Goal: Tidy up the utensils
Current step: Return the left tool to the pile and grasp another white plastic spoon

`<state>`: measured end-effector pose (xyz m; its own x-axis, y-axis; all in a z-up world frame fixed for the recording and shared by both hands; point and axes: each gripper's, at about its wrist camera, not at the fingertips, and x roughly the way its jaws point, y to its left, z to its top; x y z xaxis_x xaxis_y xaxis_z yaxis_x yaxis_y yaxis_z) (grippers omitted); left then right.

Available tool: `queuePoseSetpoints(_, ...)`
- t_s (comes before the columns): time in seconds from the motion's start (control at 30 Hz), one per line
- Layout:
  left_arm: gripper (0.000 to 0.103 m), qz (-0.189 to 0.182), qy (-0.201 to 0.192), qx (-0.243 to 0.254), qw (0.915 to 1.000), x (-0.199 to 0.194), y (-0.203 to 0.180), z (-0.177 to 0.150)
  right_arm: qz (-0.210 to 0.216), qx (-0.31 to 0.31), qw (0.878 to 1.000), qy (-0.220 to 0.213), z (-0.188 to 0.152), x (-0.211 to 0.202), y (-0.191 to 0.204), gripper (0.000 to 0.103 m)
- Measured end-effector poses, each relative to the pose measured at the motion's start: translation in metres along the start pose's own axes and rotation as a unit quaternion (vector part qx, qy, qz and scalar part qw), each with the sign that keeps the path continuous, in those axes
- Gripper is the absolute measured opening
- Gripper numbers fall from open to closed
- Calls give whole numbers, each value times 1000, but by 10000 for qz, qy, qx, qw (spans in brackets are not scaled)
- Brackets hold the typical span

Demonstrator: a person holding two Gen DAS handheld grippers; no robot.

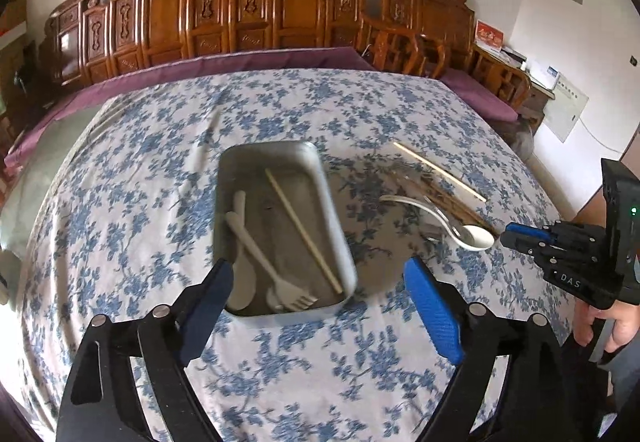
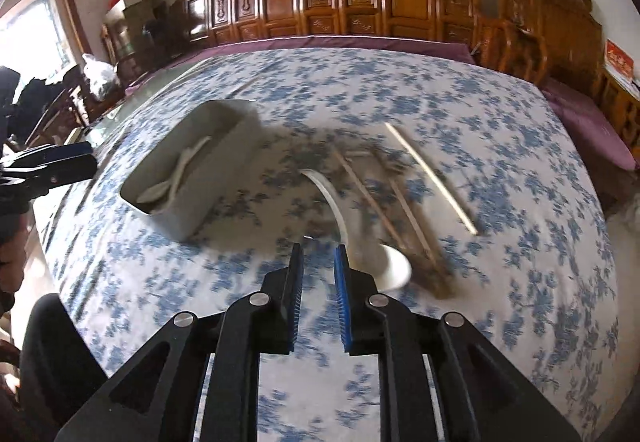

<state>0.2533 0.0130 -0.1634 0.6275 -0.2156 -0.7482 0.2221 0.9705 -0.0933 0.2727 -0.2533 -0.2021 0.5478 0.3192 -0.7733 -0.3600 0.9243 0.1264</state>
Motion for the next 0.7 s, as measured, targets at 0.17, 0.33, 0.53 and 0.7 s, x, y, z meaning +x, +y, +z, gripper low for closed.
queuePoseSetpoints(0.17,84,-134,91,3,9999,13,-24,1,-172,86,9998,-60,-7,6,-25,19)
queuePoseSetpoints(0.33,84,-250,210,72,9994,30,-45,2,-208,220,9995,-52,-6,21,-48,19)
queuePoseSetpoints(0.53,84,-355,297,121,9989,50,-67,8,-224,289,9993,-32,-1,39,-68,19)
queuePoseSetpoints(0.7,84,-393,341,121,9986,71,-79,12,-234,308,9992,-25,-3,48,-77,19)
